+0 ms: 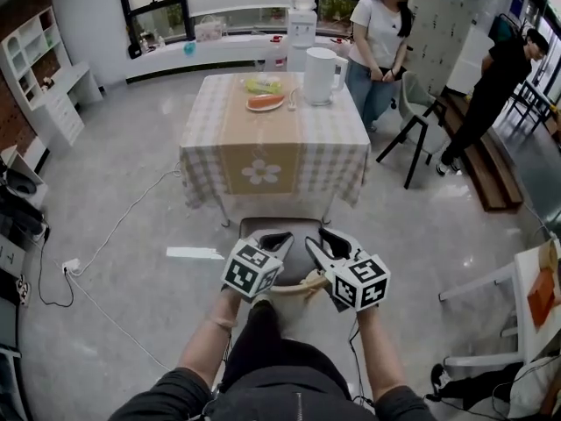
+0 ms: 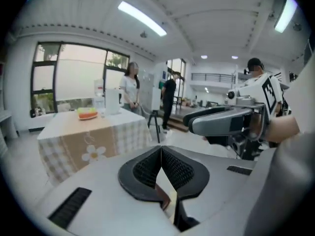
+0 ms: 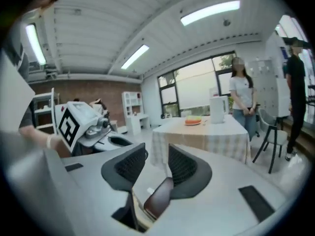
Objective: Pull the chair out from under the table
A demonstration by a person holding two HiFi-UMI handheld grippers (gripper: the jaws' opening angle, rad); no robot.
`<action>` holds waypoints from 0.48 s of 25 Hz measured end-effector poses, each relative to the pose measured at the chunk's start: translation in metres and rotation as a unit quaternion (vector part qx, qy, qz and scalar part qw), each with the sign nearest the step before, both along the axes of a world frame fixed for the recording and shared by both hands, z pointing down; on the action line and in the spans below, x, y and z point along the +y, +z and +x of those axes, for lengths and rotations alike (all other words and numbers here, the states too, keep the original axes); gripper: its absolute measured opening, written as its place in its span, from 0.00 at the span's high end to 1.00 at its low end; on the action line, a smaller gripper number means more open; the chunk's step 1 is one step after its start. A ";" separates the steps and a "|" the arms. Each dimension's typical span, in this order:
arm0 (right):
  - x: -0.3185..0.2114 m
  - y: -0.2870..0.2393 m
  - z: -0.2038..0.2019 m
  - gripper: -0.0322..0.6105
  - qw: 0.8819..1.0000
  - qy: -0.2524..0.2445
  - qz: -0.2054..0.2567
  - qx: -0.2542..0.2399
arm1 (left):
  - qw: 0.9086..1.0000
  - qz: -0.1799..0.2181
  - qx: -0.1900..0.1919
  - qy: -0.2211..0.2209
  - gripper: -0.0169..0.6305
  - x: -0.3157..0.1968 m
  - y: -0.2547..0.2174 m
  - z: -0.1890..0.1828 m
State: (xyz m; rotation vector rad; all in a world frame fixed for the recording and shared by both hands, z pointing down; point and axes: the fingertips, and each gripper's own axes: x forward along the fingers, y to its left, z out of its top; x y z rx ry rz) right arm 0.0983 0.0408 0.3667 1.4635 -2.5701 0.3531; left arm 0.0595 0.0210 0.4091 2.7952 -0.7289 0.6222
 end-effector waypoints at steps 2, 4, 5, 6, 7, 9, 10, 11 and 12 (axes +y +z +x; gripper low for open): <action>0.008 -0.024 0.018 0.84 0.995 0.078 0.034 -0.057 | 0.999 0.019 0.042 -0.024 0.96 0.006 -0.025 0.003; 0.023 -0.038 0.035 0.91 0.981 0.147 0.058 -0.116 | 0.995 0.027 0.082 -0.042 0.96 0.019 -0.043 0.005; 0.033 -0.040 0.040 0.92 0.972 0.174 0.065 -0.144 | 0.993 0.028 0.099 -0.050 0.96 0.026 -0.048 0.006; 0.043 -0.039 0.043 0.92 0.964 0.196 0.070 -0.165 | 0.992 0.029 0.112 -0.057 0.96 0.035 -0.049 0.006; 0.051 -0.035 0.044 0.93 0.958 0.214 0.071 -0.177 | 0.990 0.030 0.121 -0.062 0.96 0.044 -0.048 0.006; 0.064 -0.026 0.041 0.93 0.953 0.234 0.068 -0.178 | 0.987 0.030 0.141 -0.072 0.96 0.060 -0.044 0.003; 0.069 -0.024 0.039 0.93 0.952 0.238 0.066 -0.179 | 0.984 0.025 0.157 -0.076 0.96 0.067 -0.044 0.000; 0.071 -0.025 0.038 0.93 0.951 0.240 0.067 -0.182 | 0.981 0.018 0.173 -0.080 0.96 0.071 -0.045 -0.003; 0.073 -0.027 0.038 0.93 0.950 0.242 0.070 -0.184 | 0.980 0.015 0.183 -0.082 0.96 0.073 -0.045 -0.004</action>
